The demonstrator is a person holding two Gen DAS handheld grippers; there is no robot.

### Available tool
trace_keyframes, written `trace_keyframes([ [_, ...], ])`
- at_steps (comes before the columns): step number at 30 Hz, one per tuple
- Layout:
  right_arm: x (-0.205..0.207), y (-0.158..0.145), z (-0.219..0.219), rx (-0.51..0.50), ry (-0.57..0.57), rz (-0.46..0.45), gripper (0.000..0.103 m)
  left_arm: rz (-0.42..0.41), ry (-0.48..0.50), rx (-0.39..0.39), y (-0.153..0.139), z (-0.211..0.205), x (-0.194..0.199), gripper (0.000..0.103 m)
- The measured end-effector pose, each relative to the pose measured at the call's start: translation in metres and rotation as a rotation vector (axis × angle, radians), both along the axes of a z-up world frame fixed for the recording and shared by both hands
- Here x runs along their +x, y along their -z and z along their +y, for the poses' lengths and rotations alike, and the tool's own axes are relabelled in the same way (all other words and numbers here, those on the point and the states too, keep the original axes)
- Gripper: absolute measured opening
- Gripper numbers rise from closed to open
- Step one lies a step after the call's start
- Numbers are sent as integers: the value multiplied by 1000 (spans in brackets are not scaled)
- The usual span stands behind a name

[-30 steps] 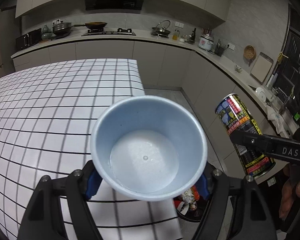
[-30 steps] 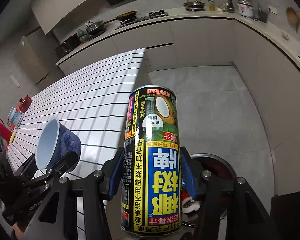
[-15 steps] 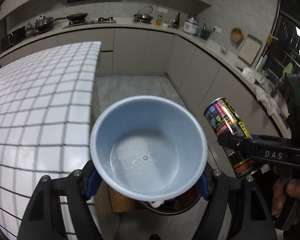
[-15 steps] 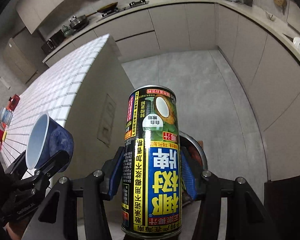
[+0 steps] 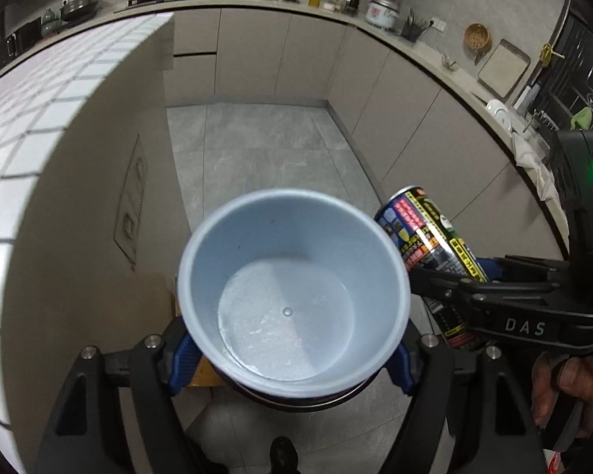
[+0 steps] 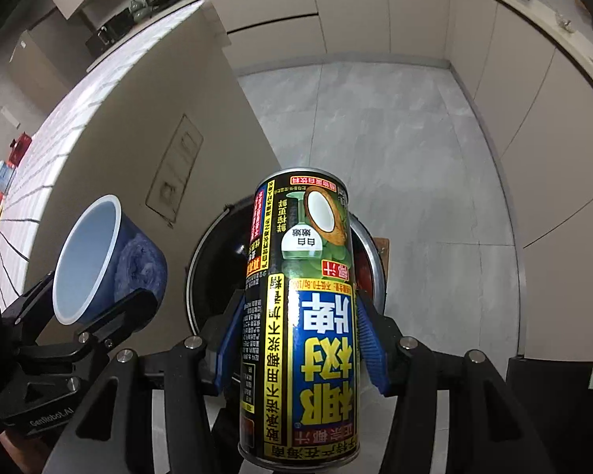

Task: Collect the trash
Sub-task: 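Lift the bowl and coconut can and carry them over the bin, then open both tools over the bin, dropping bowl and can inside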

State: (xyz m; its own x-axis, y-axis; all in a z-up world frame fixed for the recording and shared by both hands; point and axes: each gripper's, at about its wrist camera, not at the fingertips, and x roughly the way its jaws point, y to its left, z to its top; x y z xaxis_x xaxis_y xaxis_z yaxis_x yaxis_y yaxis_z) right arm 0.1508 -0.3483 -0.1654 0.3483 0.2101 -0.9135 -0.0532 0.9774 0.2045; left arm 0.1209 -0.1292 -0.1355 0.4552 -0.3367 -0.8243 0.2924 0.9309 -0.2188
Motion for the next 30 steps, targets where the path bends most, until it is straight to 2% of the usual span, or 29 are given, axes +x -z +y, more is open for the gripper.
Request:
trace_keyframes([
  [10,25,51,-7,70,-34,79,55,58,-50,15,29,-4,7,77],
  [16,27,58,-10,76,-63,87,55,58,-76,5,25,0,13,77],
  [24,22,74,-3,19,-194,72,55,104,-71,-26,34,-7,24,77],
  [27,19,85,3,30,-293,66,56,111,-84,-46,36,-7,26,79],
  [28,18,89,6,23,-321,59,69,119,-100,-40,39,-7,27,89],
  [29,16,95,9,-32,-351,47,102,124,-114,-35,40,-4,28,97],
  [30,12,94,10,-69,-370,15,103,119,-126,-51,39,-2,27,97],
])
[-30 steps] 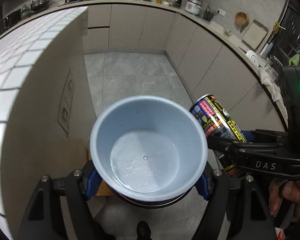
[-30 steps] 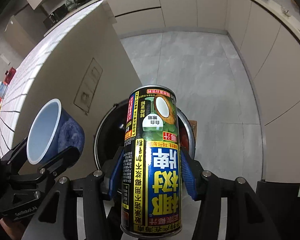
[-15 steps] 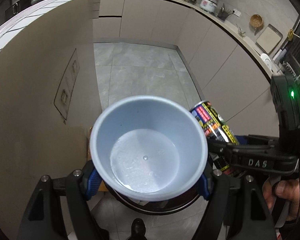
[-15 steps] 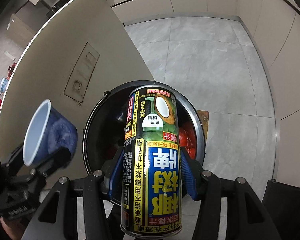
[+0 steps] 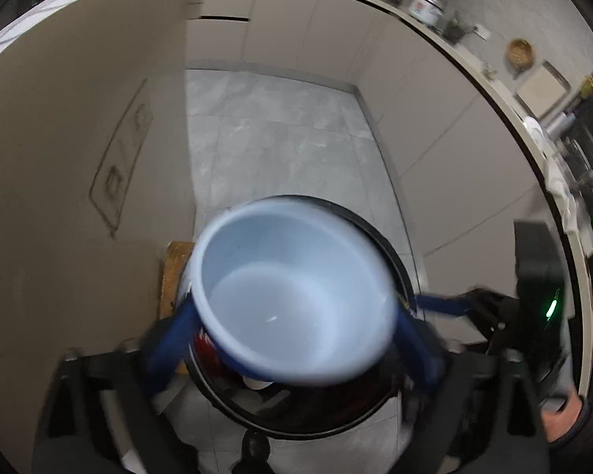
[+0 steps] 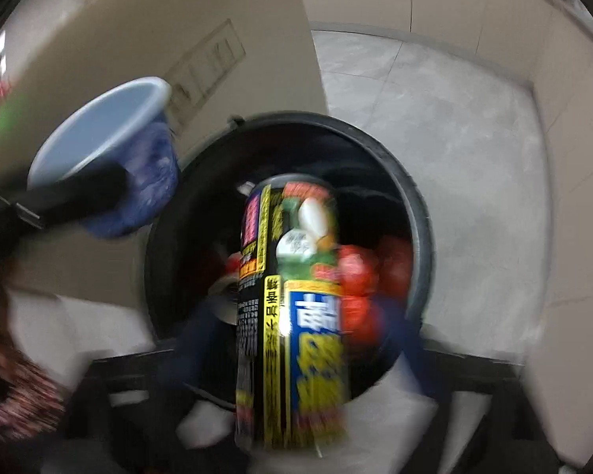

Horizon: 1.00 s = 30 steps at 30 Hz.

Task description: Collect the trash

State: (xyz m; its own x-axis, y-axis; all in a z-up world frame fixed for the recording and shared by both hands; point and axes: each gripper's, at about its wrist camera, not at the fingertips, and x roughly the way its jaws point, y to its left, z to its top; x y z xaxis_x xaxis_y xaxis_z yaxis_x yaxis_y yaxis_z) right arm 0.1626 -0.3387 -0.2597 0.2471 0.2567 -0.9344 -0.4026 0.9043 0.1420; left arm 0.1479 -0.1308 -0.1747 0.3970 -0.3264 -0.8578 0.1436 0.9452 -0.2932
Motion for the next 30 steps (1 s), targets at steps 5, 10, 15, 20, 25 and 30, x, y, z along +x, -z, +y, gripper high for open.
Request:
trace_keyframes([
  [5,-6,0,-18,38,43,-11,103,2,-15,-4,-1,4,-3,97],
  [10,-10,-10,-24,40,72,-25,103,-9,-10,20,-4,0,-2,97],
  [15,-10,-27,-32,24,108,-36,103,-27,-3,41,-14,-2,-9,97],
  [20,-11,-68,-41,21,179,-94,103,-92,14,89,-43,-1,-22,97],
  [25,-10,-107,-37,15,225,-145,103,-146,28,96,-74,5,-29,97],
  [30,-20,-143,-23,12,282,-175,103,-191,42,108,-103,14,-40,97],
])
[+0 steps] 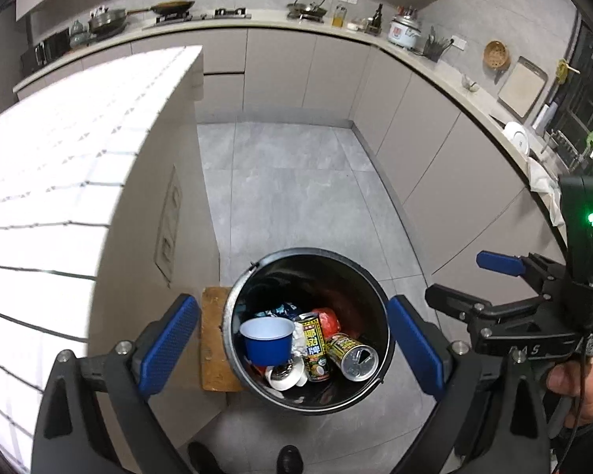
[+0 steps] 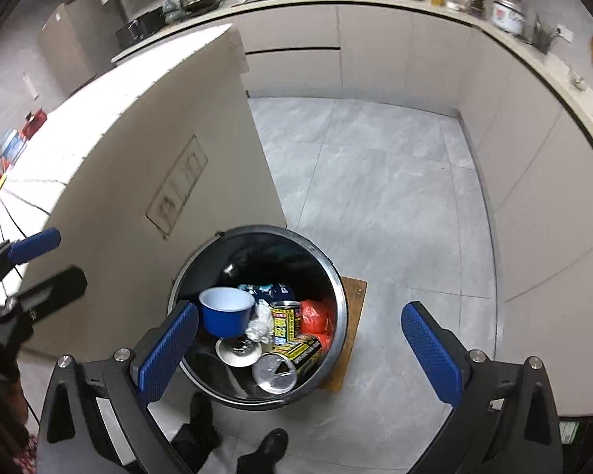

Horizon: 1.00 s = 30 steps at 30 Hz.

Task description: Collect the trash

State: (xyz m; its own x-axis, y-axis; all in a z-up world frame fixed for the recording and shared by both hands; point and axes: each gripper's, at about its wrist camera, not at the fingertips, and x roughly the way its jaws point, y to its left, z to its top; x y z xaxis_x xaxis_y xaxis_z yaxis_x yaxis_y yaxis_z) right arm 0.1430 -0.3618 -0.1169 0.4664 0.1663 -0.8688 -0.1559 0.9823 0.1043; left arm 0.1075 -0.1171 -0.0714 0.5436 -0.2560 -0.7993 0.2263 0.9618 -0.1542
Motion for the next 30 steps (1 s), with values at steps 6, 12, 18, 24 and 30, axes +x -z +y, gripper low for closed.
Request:
trace_keyframes([
  [6,-39,-37,14,-29,38,-35,103,-51,10,-16,-32,10,-28,97],
  [12,-84,-67,19,-51,45,-74,103,-89,-32,-6,-55,36,-57,97],
  [18,-129,-89,25,-44,79,-101,103,-99,-44,14,-66,63,-92,98],
  [24,-168,-108,45,-47,90,-117,103,-115,-46,25,-75,82,-129,98],
  [30,-198,-126,72,-60,86,-155,103,-165,-58,28,-91,95,-154,98],
])
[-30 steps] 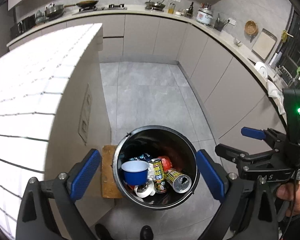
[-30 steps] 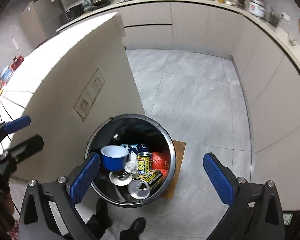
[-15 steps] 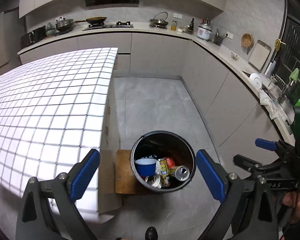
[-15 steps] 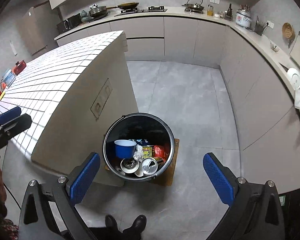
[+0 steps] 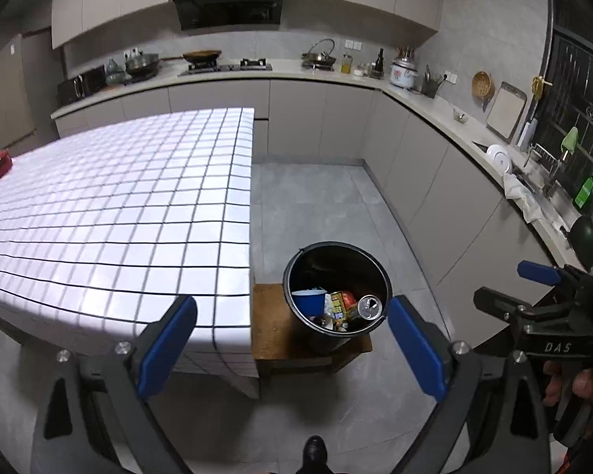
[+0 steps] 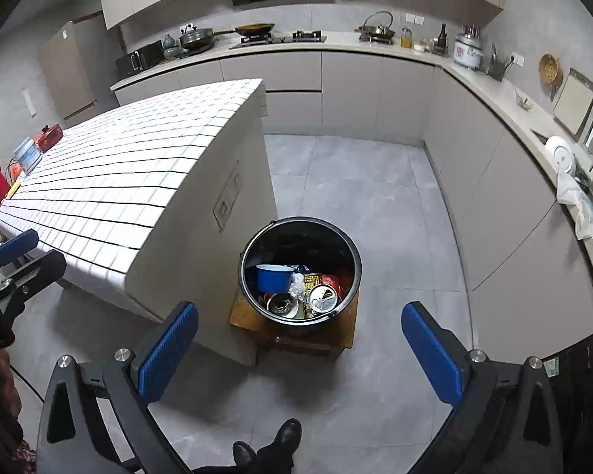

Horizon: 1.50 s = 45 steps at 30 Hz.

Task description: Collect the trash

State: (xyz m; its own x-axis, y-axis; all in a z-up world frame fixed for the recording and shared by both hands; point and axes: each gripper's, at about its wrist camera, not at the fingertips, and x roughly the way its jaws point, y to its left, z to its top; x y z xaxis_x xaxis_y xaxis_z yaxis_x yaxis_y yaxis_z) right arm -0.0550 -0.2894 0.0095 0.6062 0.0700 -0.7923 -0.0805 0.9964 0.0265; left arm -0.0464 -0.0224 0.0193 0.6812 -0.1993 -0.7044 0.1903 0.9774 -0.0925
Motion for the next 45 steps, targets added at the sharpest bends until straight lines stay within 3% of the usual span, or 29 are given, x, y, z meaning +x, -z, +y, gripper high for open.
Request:
trace_keyframes([
  [7,-33,-18,14,-15,-2,-31,103,-38,17,-18,-10,2,-20,99],
  [15,-43,-31,14,-13,-1,-63,103,-66,17,-27,-14,0,-27,99],
  [45,-24,-33,8,3,-2,-81,103,-81,38,-27,-16,-5,-16,99],
])
